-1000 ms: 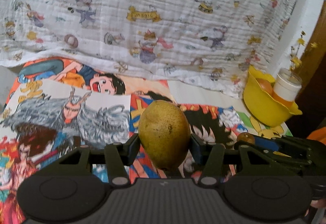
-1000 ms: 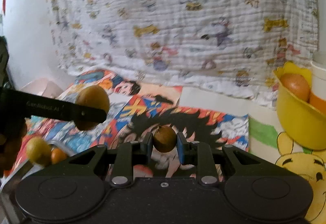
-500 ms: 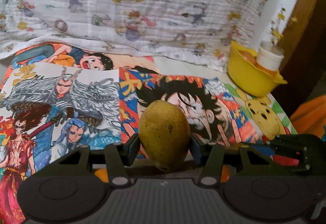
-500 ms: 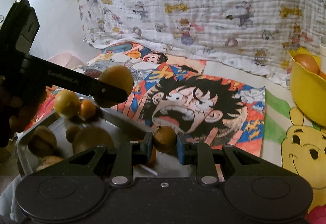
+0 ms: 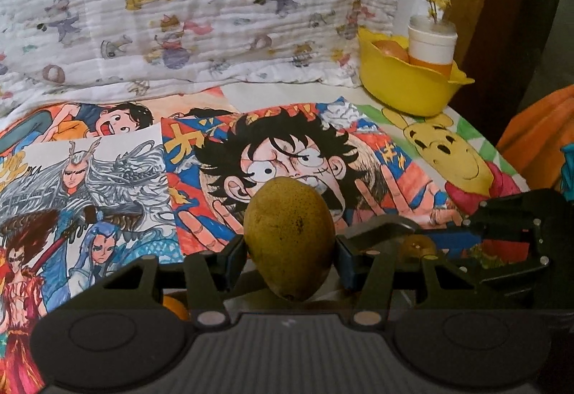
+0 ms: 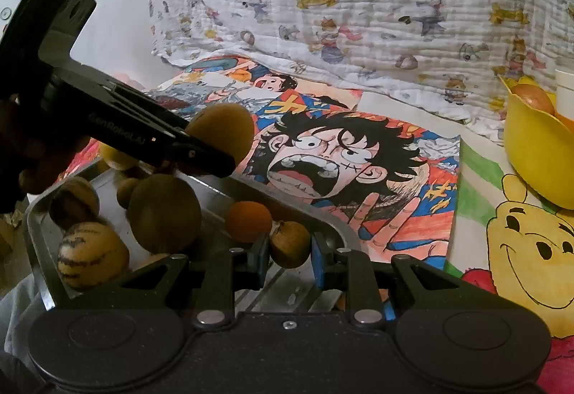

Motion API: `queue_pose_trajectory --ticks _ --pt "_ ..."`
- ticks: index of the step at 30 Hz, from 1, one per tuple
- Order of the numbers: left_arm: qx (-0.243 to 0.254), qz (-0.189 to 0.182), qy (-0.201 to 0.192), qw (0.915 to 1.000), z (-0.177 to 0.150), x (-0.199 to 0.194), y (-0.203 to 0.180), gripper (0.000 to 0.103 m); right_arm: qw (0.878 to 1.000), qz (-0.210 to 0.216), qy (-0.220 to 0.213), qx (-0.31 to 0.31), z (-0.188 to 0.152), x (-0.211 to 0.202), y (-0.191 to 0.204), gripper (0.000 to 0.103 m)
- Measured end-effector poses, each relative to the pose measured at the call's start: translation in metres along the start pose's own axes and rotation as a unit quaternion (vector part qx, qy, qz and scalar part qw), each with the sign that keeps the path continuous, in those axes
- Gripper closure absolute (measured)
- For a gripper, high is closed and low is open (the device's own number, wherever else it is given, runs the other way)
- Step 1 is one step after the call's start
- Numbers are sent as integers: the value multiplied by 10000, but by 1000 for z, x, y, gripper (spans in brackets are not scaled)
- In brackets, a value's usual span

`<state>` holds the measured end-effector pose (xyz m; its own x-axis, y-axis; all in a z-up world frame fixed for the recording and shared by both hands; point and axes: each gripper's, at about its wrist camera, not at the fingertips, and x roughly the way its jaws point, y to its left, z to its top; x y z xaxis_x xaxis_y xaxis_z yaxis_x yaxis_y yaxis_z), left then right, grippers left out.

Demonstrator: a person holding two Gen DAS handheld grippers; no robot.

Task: Organize fruits
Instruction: 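Carry the oval fruit with left tool while right tool carries brown fruit over tray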

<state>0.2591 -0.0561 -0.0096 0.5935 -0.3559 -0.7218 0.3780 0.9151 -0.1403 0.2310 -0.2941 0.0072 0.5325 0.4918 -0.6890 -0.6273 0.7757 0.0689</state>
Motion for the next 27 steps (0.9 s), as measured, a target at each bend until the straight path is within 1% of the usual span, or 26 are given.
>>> queue_pose_trajectory --ticks 5,10,27 --pt "100 16 147 9998 -3 1 -1 46 10000 36 20 -76 -2 0 1 77" --pt "95 23 312 9995 -3 4 2 46 9999 76 40 -109 -2 2 2 77" --pt "176 71 320 9993 -3 4 -1 46 9999 115 72 -24 0 7 1 76"
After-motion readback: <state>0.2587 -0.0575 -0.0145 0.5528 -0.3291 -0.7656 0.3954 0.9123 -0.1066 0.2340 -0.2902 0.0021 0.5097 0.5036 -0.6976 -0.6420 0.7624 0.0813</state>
